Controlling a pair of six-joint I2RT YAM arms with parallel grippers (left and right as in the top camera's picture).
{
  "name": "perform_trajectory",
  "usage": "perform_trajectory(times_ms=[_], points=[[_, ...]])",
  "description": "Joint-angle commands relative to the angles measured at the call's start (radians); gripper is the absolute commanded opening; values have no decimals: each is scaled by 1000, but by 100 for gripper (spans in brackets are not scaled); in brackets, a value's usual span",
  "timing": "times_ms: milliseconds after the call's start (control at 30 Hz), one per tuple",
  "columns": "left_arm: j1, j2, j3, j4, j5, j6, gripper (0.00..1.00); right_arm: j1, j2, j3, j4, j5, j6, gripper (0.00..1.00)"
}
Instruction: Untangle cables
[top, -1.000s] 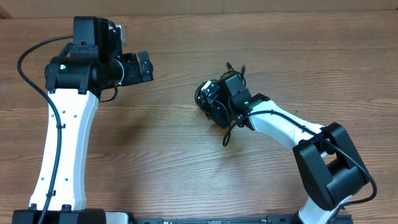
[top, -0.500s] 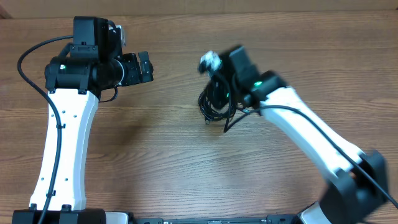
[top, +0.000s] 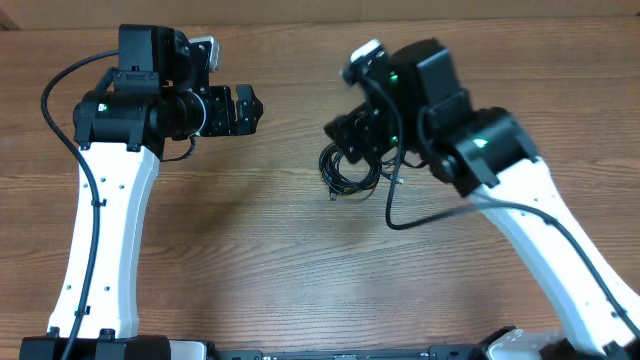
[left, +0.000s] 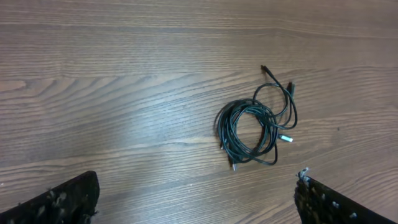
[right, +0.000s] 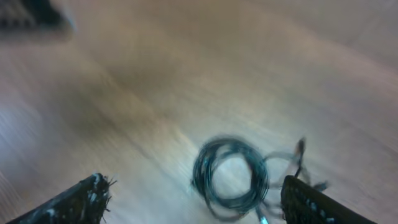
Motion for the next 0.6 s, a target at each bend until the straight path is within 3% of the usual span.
perform_trajectory(times_ms=[0, 167, 333, 567], points=[[-7, -16, 21, 0, 24, 26, 100, 5, 70, -106, -4, -89, -202, 84], [-7, -16, 21, 0, 3, 26, 100, 5, 158, -273, 109, -93, -318, 84], [-7, -16, 21, 0, 1, 26, 100, 5, 259, -405, 311, -68, -345, 84], [-7, -16, 21, -12, -1, 26, 100, 5, 356, -439, 407, -58, -369, 75]])
